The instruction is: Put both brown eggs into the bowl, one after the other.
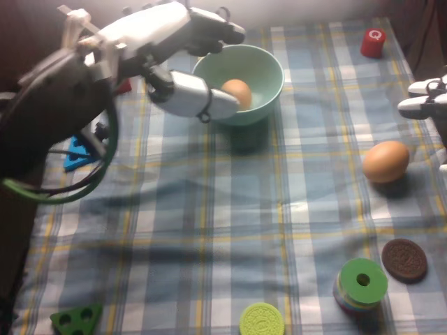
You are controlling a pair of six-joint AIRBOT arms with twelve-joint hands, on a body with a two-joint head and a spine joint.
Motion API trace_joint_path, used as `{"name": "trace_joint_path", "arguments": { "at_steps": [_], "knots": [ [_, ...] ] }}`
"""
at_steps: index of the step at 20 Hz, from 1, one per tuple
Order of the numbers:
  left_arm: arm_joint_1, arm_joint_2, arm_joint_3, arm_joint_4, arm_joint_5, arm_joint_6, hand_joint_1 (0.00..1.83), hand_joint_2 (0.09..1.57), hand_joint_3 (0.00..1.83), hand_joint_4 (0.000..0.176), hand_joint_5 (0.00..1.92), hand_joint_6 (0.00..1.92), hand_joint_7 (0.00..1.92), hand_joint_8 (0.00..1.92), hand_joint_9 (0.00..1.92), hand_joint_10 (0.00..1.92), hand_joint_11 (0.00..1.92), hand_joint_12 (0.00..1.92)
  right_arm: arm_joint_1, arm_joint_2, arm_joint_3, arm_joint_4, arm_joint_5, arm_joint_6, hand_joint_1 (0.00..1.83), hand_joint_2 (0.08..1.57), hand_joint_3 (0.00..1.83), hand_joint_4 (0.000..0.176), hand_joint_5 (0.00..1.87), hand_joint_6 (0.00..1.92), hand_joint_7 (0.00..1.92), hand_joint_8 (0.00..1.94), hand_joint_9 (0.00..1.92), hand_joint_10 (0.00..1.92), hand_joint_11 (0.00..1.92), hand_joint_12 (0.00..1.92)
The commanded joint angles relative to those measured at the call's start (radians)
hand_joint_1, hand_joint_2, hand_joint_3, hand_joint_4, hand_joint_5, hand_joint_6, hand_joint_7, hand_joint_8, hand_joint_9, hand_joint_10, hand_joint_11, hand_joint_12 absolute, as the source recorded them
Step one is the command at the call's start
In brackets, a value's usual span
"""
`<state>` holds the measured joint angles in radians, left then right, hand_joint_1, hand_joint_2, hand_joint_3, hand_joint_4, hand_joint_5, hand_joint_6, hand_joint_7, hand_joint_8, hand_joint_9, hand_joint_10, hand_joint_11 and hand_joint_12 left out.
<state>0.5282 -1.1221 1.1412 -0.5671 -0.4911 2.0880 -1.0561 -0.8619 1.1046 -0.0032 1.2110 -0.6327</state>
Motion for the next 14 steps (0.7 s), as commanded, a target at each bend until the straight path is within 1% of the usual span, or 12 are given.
{"name": "trace_joint_path", "arguments": {
  "at_steps": [1, 3, 4, 5, 6, 7, 8, 9, 10, 11, 12, 14],
  "knots": [
    [0.007, 0.033, -0.031, 0.068, -0.193, -0.064, 0.77, 0.97, 0.00, 0.144, 0.37, 0.00, 0.43, 0.00, 0.47, 0.00, 0.00, 0.67, 0.030, -0.005, 0.013, 0.005, 0.095, 0.005, 0.75, 1.23, 0.00, 0.000, 0.49, 0.00, 0.41, 0.00, 0.41, 0.00, 0.15, 0.67],
    [0.069, 0.128, -0.142, 0.163, -0.319, -0.161, 0.52, 1.00, 0.01, 0.167, 0.25, 0.00, 0.32, 0.00, 0.40, 0.00, 0.00, 0.56, 0.097, -0.034, 0.048, -0.052, 0.003, 0.019, 0.81, 1.17, 0.00, 0.001, 0.51, 0.00, 0.42, 0.00, 0.42, 0.00, 0.19, 0.65],
    [0.085, 0.149, -0.167, 0.185, -0.345, -0.173, 0.39, 1.02, 0.01, 0.164, 0.22, 0.00, 0.29, 0.00, 0.34, 0.00, 0.00, 0.50, 0.116, -0.043, 0.059, -0.068, -0.025, 0.024, 0.82, 1.14, 0.00, 0.015, 0.51, 0.00, 0.43, 0.00, 0.43, 0.00, 0.24, 0.61],
    [0.109, 0.176, -0.207, 0.218, -0.391, -0.180, 0.38, 1.02, 0.00, 0.153, 0.21, 0.00, 0.29, 0.00, 0.30, 0.00, 0.00, 0.46, 0.145, -0.058, 0.082, -0.094, -0.073, 0.042, 0.84, 1.13, 0.00, 0.014, 0.51, 0.00, 0.43, 0.00, 0.43, 0.00, 0.25, 0.60],
    [0.122, 0.190, -0.229, 0.234, -0.419, -0.180, 0.61, 0.93, 0.00, 0.141, 0.24, 0.01, 0.27, 0.00, 0.24, 0.00, 0.00, 0.35, 0.160, -0.066, 0.098, -0.110, -0.106, 0.056, 0.89, 1.10, 0.00, 0.010, 0.53, 0.01, 0.42, 0.00, 0.43, 0.00, 0.25, 0.60],
    [0.133, 0.203, -0.249, 0.250, -0.449, -0.181, 0.64, 0.91, 0.00, 0.142, 0.25, 0.00, 0.23, 0.01, 0.15, 0.01, 0.00, 0.13, 0.171, -0.070, 0.110, -0.123, -0.135, 0.069, 0.93, 1.07, 0.00, 0.000, 0.54, 0.00, 0.41, 0.00, 0.42, 0.00, 0.21, 0.71],
    [0.136, 0.210, -0.262, 0.262, -0.469, -0.183, 0.69, 0.89, 0.00, 0.151, 0.25, 0.00, 0.22, 0.00, 0.13, 0.01, 0.00, 0.07, 0.178, -0.071, 0.119, -0.135, -0.160, 0.078, 0.96, 1.06, 0.00, 0.000, 0.54, 0.00, 0.42, 0.00, 0.44, 0.00, 0.18, 0.82],
    [0.137, 0.214, -0.268, 0.270, -0.483, -0.184, 0.66, 0.90, 0.00, 0.134, 0.28, 0.01, 0.24, 0.01, 0.16, 0.01, 0.04, 0.07, 0.182, -0.071, 0.124, -0.144, -0.178, 0.082, 0.98, 1.04, 0.00, 0.000, 0.54, 0.00, 0.42, 0.00, 0.45, 0.00, 0.17, 0.91],
    [0.138, 0.216, -0.272, 0.275, -0.498, -0.187, 0.74, 0.86, 0.00, 0.118, 0.30, 0.00, 0.25, 0.00, 0.20, 0.00, 0.06, 0.11, 0.184, -0.071, 0.126, -0.152, -0.193, 0.084, 0.96, 1.03, 0.00, 0.000, 0.55, 0.00, 0.42, 0.00, 0.45, 0.00, 0.09, 1.07],
    [0.140, 0.217, -0.274, 0.282, -0.511, -0.197, 0.74, 0.86, 0.00, 0.118, 0.30, 0.00, 0.25, 0.00, 0.20, 0.00, 0.06, 0.11, 0.187, -0.072, 0.128, -0.161, -0.205, 0.084, 0.96, 1.03, 0.00, 0.000, 0.55, 0.00, 0.42, 0.00, 0.45, 0.00, 0.09, 1.07],
    [0.143, 0.220, -0.276, 0.293, -0.514, -0.214, 0.85, 0.84, 0.00, 0.105, 0.28, 0.00, 0.23, 0.00, 0.19, 0.00, 0.03, 0.10, 0.189, -0.073, 0.128, -0.166, -0.211, 0.084, 1.03, 1.02, 0.00, 0.000, 0.56, 0.00, 0.46, 0.01, 0.45, 0.01, 0.00, 1.12],
    [0.147, 0.224, -0.282, 0.303, -0.518, -0.222, 0.86, 0.84, 0.00, 0.104, 0.29, 0.01, 0.25, 0.00, 0.20, 0.01, 0.04, 0.11, 0.191, -0.077, 0.130, -0.170, -0.217, 0.084, 1.03, 1.02, 0.00, 0.000, 0.55, 0.00, 0.47, 0.01, 0.46, 0.01, 0.00, 1.12]
  ]
}}
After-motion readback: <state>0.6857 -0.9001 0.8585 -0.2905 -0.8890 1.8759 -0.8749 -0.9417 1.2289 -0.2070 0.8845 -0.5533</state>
